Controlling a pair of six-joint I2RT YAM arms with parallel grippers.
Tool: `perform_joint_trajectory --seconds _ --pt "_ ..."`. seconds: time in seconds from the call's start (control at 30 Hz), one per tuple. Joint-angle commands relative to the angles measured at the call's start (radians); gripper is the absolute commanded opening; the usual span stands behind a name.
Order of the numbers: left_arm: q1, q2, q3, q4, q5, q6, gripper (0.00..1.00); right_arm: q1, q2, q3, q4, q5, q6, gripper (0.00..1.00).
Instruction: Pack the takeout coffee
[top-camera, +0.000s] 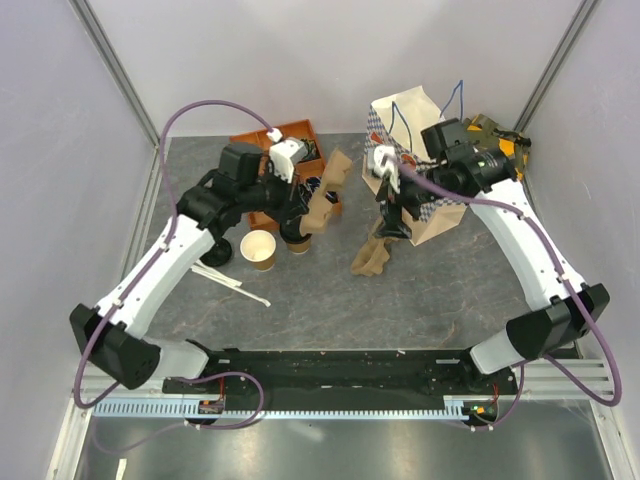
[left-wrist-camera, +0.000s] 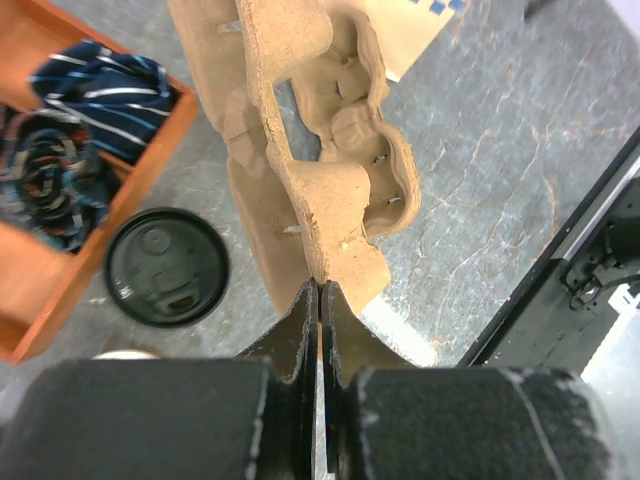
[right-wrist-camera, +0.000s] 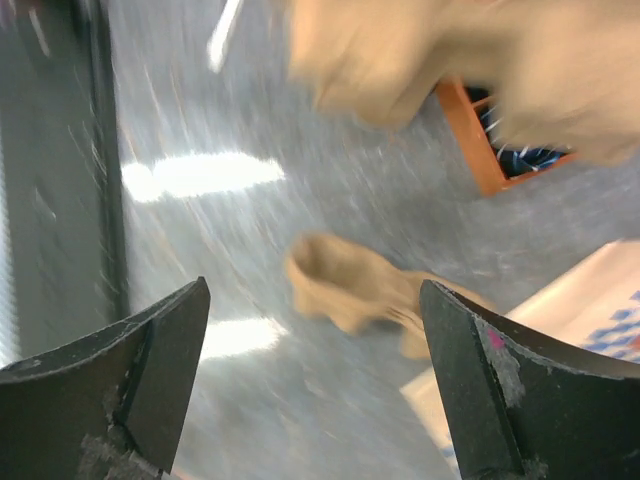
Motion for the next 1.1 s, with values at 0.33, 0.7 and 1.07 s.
perform_joint_trajectory --seconds 0.33,0.7,1.07 --pt "0.134 -0.21 -0.068 -0.035 0.09 -0.03 0.02 0.203 0.028 -0.305 -0.112 0.409 -1.162 0.92" --pt "0.168 -0.205 -0.094 -0.015 0.116 -0.035 0.02 0.235 0.123 -0.458 0.108 0.508 -1.274 0.79" --pt "0.201 -0.196 -0.097 -0.007 0.126 -0.044 0.02 0.256 0.117 -0.507 0.296 0.476 -1.265 0.08"
